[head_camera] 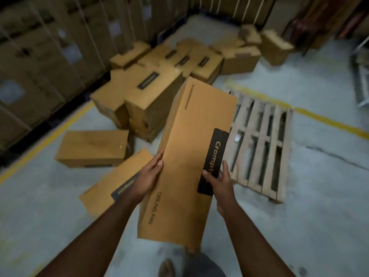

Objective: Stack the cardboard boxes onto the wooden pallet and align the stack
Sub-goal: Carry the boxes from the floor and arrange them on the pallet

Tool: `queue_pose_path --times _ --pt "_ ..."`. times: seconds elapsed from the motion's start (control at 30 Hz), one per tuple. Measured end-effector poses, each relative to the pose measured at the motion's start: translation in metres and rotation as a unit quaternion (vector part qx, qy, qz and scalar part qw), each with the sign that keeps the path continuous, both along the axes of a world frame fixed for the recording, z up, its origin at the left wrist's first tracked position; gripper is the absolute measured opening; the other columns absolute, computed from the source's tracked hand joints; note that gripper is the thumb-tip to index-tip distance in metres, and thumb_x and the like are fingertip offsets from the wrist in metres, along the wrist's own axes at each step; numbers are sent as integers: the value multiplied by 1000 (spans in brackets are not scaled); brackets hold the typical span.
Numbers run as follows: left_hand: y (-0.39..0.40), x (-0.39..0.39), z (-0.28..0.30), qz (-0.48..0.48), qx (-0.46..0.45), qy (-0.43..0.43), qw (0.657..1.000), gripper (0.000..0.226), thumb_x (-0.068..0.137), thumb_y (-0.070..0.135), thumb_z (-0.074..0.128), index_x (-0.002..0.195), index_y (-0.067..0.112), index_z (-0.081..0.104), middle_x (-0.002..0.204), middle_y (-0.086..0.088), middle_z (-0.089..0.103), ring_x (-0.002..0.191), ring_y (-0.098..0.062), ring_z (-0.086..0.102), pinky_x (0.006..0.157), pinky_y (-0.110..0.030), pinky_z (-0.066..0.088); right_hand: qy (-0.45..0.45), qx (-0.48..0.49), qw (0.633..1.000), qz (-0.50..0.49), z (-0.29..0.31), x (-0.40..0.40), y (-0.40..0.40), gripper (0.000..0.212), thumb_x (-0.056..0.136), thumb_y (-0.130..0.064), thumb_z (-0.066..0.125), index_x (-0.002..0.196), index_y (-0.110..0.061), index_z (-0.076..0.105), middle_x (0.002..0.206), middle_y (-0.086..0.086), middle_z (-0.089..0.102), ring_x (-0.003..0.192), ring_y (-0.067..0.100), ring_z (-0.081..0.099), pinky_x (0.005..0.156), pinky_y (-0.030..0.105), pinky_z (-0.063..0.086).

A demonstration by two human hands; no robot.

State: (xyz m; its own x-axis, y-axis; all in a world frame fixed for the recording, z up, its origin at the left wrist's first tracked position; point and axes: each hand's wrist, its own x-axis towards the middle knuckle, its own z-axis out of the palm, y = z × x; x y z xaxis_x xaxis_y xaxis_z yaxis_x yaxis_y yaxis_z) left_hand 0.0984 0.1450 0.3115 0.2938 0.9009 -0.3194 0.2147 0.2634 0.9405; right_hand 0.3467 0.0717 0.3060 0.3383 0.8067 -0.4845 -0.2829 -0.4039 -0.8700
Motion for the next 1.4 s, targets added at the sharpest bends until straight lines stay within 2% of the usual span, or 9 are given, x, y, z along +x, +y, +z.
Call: queue_pose_path --times 0.13,0.3,0.5,0.67,0.83,1.03,1.13,1.2,1.4 --pt "44 39 53 12 46 -27 998 58 94 64 56 149 56 40 155 26 44 143 0 41 124 -45 31 9 74 996 39 47 37 35 66 90 -22 81 147 -39 52 130 -12 72 121 17 67 91 39 56" --pt "109 103 72 -55 69 20 996 63 92 77 48 148 70 19 170 18 15 154 -12 19 126 -49 21 15 106 994 0 47 93 97 72 93 -10 76 152 -35 45 128 -6 73 121 22 66 103 49 55" --pt "217 207 52 -96 46 8 994 67 97 63 53 150 69 11 165 8 32 144 -21 43 117 -51 40 14 98 994 -37 10 186 193 71 92 -5 76 154 -25 46 124 -1 75 113 19 71 90 37 59" --pt "310 283 46 -88 7 -12 996 84 90 56 68 157 57 18 151 2 53 127 -19 61 107 -51 51 53 111 992 -24 2 266 276 67 92 -5 73 151 -24 47 132 4 72 124 27 66 105 52 53" --pt "388 345 66 -103 5 -16 994 55 104 64 37 149 35 52 138 -8 65 122 -19 65 108 -47 48 76 104 990 -54 20 334 351 54 97 -8 67 148 -22 53 130 4 73 121 27 68 99 46 57" --pt "485 408 65 -91 34 59 993 63 108 57 23 165 30 14 173 -1 9 159 -23 7 127 -55 12 49 104 989 -93 23 384 443 49 101 -11 64 147 -22 55 129 4 74 119 29 69 102 53 55" --pt "536 425 37 -90 -70 -34 993 70 105 61 28 135 5 59 125 -30 61 110 -43 61 98 -54 45 33 99 988 -111 8 400 494 56 102 -11 63 154 -20 46 138 4 69 127 29 64 109 56 50" --pt "576 434 20 -97 -124 -73 985 71 102 64 30 104 6 71 85 -20 66 76 -32 61 75 -40 51 25 88 988 -123 -11 407 534 56 102 -8 63 153 -21 45 137 0 69 129 27 63 111 56 49" --pt "736 463 -71 -131 -252 -117 952 68 98 69 32 117 20 75 111 -14 77 97 -25 76 74 -29 61 -51 21 981 -187 -79 414 679 55 100 -12 67 152 -23 51 135 -2 70 123 19 68 107 50 53"
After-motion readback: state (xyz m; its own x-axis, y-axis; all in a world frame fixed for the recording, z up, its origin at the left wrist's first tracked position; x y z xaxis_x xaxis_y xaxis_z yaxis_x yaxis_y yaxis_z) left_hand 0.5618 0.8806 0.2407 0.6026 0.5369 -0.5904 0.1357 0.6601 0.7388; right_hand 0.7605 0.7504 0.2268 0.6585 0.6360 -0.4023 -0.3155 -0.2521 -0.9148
